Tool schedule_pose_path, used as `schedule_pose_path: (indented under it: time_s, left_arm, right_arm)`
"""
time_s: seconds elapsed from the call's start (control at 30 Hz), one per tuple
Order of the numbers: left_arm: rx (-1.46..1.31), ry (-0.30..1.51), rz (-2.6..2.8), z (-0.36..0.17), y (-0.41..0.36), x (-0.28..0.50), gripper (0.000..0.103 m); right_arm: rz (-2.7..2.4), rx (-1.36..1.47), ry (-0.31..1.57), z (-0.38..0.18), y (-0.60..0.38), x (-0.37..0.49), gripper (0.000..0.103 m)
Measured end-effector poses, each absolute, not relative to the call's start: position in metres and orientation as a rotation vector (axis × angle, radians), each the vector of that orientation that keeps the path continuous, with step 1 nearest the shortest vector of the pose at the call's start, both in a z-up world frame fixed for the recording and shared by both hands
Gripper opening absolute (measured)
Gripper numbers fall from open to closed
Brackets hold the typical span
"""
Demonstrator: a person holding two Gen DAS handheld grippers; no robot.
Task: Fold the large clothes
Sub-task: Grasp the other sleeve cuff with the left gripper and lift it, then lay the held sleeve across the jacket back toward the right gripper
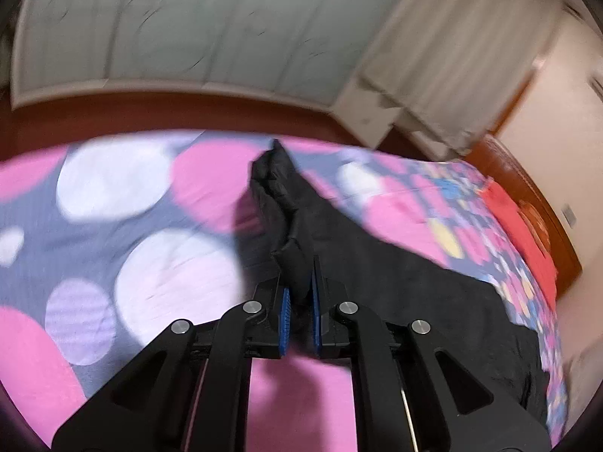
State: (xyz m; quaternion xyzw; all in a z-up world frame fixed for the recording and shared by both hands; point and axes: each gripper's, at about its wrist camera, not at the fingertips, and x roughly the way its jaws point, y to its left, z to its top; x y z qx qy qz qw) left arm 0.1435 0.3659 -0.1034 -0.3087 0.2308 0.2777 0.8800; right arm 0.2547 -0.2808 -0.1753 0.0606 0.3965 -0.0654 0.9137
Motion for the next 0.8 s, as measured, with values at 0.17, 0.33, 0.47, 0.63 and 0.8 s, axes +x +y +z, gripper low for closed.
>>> schedule_pose_path:
  time_s: [0.17, 0.33, 0.47, 0.63, 0.8]
  left_arm:
    - [-0.428, 0.407, 0.436, -0.051, 0.293, 0.165, 0.009]
    - [-0.287, 0.416, 0.242, -0.026, 0.195, 0.2, 0.008]
    - [-0.195, 0.443, 0.109, -0.03, 0.113, 0.229, 0.009]
    - [-0.107, 0.521, -0.035, -0.051, 0.019, 0.254, 0.009]
    - [0.004, 0.543, -0.136, -0.077, -0.057, 0.261, 0.009]
  right_arm:
    - [-0.133, 0.128, 0.813, -0.174, -0.282, 0.254, 0.082]
    - [-0.131, 0.131, 0.811, -0.173, -0.284, 0.254, 0.082]
    - [-0.129, 0.135, 0.807, -0.172, -0.285, 0.254, 0.082]
    - [-0.125, 0.141, 0.803, -0.172, -0.286, 0.255, 0.082]
    - [-0.124, 0.143, 0.8, -0.173, -0.286, 0.255, 0.082]
